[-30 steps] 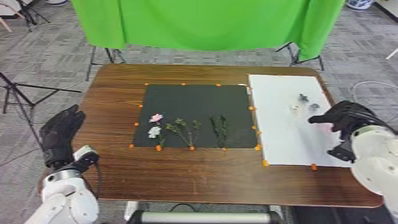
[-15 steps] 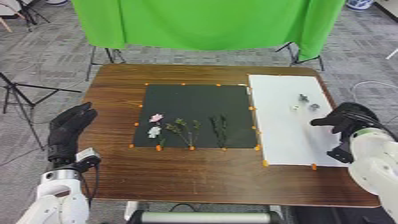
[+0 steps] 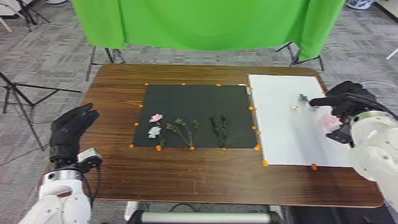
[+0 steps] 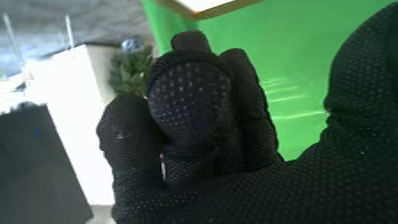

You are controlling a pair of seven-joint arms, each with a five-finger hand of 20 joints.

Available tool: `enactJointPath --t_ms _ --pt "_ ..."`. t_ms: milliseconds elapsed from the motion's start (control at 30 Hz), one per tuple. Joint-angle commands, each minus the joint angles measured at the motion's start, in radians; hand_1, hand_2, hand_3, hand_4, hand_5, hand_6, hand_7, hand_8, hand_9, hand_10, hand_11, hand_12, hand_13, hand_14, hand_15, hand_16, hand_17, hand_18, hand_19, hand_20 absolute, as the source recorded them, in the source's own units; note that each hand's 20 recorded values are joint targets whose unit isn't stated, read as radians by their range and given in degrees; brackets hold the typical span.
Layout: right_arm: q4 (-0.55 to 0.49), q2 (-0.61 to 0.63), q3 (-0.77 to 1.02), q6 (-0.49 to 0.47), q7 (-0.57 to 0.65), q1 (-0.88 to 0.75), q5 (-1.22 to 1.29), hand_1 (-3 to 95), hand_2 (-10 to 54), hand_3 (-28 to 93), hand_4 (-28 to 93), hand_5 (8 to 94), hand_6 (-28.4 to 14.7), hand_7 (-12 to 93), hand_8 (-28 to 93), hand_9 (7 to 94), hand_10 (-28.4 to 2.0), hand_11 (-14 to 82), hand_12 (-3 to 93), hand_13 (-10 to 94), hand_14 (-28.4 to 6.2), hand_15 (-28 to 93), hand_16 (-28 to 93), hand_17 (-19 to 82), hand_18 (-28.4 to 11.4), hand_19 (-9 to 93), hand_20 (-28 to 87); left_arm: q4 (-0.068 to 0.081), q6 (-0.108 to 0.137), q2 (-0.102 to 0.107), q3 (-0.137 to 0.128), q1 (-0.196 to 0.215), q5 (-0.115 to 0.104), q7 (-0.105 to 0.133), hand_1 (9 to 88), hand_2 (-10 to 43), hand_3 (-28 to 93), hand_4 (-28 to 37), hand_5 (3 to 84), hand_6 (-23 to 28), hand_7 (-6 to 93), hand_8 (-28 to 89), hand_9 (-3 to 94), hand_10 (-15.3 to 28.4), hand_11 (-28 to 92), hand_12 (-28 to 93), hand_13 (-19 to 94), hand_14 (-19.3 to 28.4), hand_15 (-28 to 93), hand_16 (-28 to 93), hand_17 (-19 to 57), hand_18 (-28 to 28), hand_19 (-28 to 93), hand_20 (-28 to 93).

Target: Arrange flowers

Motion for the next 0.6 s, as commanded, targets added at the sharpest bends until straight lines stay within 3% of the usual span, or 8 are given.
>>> enactJointPath --t_ms 33,367,533,600 --pt "0.088 -0.002 -0.002 -0.084 0.052 -0.019 0.004 30.6 -9.5 63 -17 56.1 -1.0 10 -7 71.6 -15.6 10.8 17.1 91 -4.1 54 29 60 -16.5 93 49 0.000 0.004 -0.012 0.001 0.008 -0.014 -0.006 41.3 3.2 67 -18.1 55.0 2.5 21.1 -10 53.0 14.0 27 11 43 15.6 25 -3 17.3 12.4 19 23" --pt "0.108 -0.025 -0.042 -0.071 0.047 -0.047 0.033 31.1 -9.5 63 -17 55.7 -1.1 10 -7 71.7 -15.4 10.9 17.1 91 -4.1 54 28 60 -16.5 93 49 -0.004 0.004 -0.013 -0.004 0.019 -0.028 -0.002 41.2 3.2 67 -18.1 55.1 2.5 21.0 -10 53.0 14.0 27 11 43 15.5 25 -3 17.2 12.4 19 23" --pt "0.120 -0.036 -0.091 -0.016 0.042 -0.040 0.016 37.9 -9.5 65 -18 57.4 -0.2 12 -7 73.5 -14.3 12.3 17.4 92 -3.4 54 28 61 -15.7 93 48 0.000 -0.005 -0.015 0.000 0.020 -0.027 0.002 41.3 3.3 67 -18.3 55.1 2.5 21.1 -9 53.1 14.0 27 11 43 15.6 25 -3 17.2 12.4 19 23" --pt "0.131 -0.036 -0.116 0.027 0.036 -0.036 0.003 41.9 -9.5 66 -19 59.2 0.6 14 -8 75.0 -13.3 13.3 17.6 92 -3.0 54 28 61 -15.0 93 48 0.004 0.005 -0.015 0.012 0.000 -0.022 -0.011 41.4 3.5 67 -18.4 55.1 2.6 21.0 -9 53.2 14.0 27 11 43 15.6 25 -3 17.2 12.4 19 23"
